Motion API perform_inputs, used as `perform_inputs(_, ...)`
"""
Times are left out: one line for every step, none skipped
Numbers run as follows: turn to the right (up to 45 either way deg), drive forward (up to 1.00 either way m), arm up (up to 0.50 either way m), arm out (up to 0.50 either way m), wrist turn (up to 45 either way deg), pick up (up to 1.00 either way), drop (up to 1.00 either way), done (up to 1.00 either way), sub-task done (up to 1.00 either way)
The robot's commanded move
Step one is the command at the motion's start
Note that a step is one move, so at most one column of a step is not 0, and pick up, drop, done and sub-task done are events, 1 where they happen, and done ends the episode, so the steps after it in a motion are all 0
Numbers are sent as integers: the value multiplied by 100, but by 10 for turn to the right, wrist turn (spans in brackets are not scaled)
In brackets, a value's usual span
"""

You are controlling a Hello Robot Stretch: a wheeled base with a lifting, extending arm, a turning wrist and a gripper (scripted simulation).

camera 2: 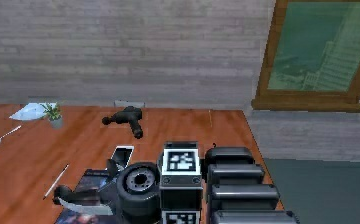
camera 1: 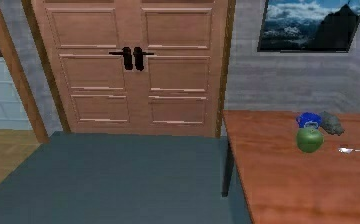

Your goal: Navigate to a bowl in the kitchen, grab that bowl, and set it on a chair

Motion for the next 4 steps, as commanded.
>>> perform_inputs(0, 0, 0, 0, 420, 0, 0, 0, 0)
perform_inputs(0, 0, -24, 0, 0, 0, 0, 0, 0)
perform_inputs(0, 0, 0, 0, 0, 100, 0, 0, 0)
perform_inputs(0, 0, 10, 0, 0, 0, 0, 0, 0)
